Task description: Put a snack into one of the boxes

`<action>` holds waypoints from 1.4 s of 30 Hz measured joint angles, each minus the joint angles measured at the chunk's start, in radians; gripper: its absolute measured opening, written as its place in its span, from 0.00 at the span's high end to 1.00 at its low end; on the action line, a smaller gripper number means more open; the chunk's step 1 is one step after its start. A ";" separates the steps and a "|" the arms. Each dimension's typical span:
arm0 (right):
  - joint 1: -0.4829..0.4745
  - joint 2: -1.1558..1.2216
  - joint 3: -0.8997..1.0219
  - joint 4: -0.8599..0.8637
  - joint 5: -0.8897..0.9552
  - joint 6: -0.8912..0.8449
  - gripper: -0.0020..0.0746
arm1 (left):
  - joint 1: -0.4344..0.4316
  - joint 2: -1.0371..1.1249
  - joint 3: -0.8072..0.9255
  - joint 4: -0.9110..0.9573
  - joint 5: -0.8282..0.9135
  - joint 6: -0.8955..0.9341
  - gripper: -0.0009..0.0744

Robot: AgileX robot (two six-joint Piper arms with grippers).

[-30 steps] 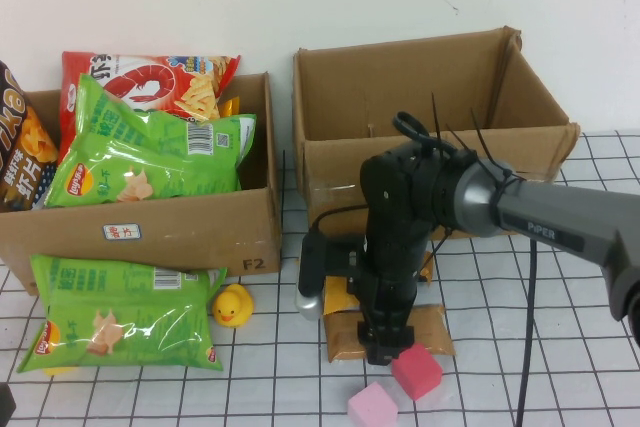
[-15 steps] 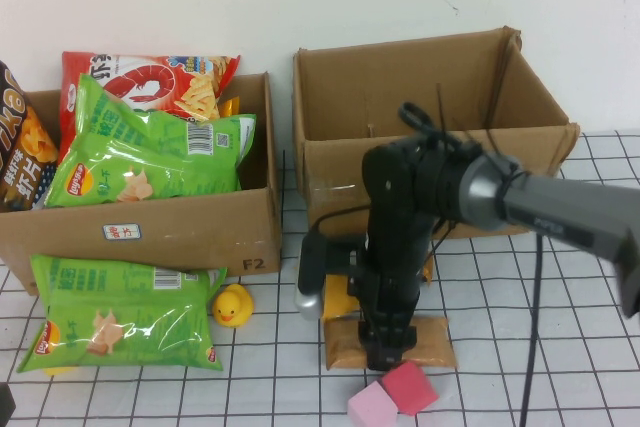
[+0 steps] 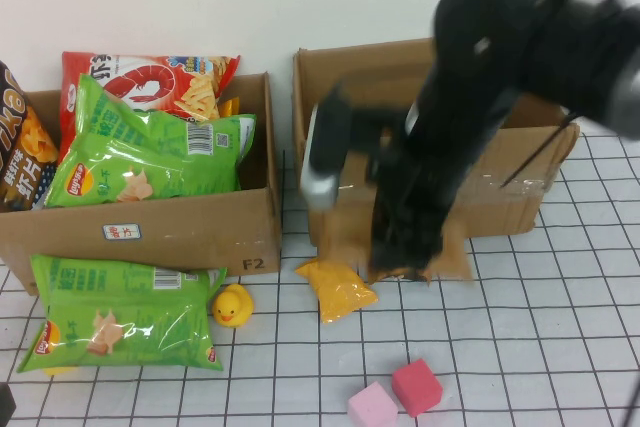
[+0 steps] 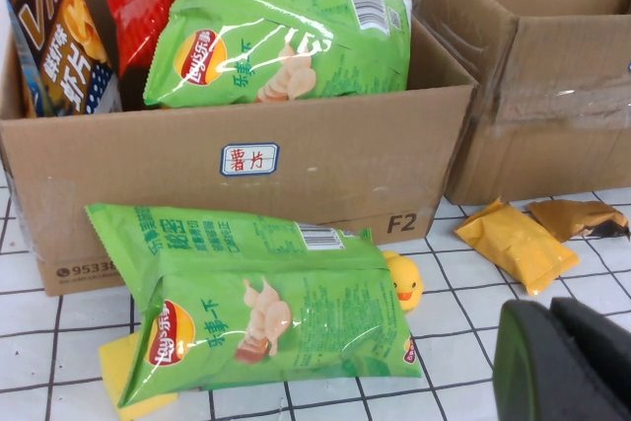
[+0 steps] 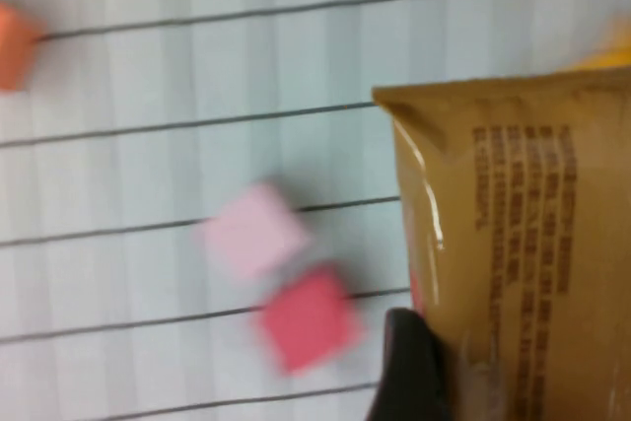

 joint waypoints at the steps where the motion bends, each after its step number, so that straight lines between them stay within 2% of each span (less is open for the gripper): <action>1: 0.000 -0.023 0.000 -0.033 -0.037 0.020 0.37 | 0.000 0.000 0.000 0.000 0.000 0.000 0.99; 8: -0.032 -0.067 0.000 -0.295 -0.460 0.301 0.37 | 0.000 0.000 0.000 0.000 0.004 0.000 0.99; 14: -0.156 -0.033 0.003 -0.331 -0.756 0.542 0.37 | 0.000 0.000 0.000 0.000 0.007 0.000 0.99; 20: -0.281 0.057 0.006 -0.259 -0.871 0.626 0.37 | 0.000 0.000 0.000 0.000 0.008 0.000 0.99; 25: -0.312 0.095 0.006 -0.196 -0.870 0.639 0.27 | 0.000 0.000 0.000 0.000 0.010 0.004 0.99; 28: -0.312 0.079 0.006 -0.186 -0.848 0.642 0.28 | 0.000 0.000 0.000 0.000 0.010 0.004 0.99; 30: -0.312 0.052 0.006 -0.184 -0.827 0.642 0.37 | 0.000 0.000 0.000 0.000 0.010 0.004 0.99; 34: -0.312 -0.061 0.008 -0.146 -0.757 0.648 0.79 | 0.000 0.000 0.000 0.000 0.012 0.004 0.99; 35: -0.312 -0.098 0.008 -0.126 -0.736 0.649 0.85 | 0.000 0.000 0.000 0.000 0.012 0.004 0.99; 38: -0.312 -0.210 0.025 -0.072 -0.694 0.649 0.94 | 0.000 0.000 0.000 0.000 0.012 0.004 0.99; 42: -0.308 -0.392 0.154 -0.019 -0.717 0.630 0.97 | 0.000 0.000 0.000 0.000 0.015 0.004 0.99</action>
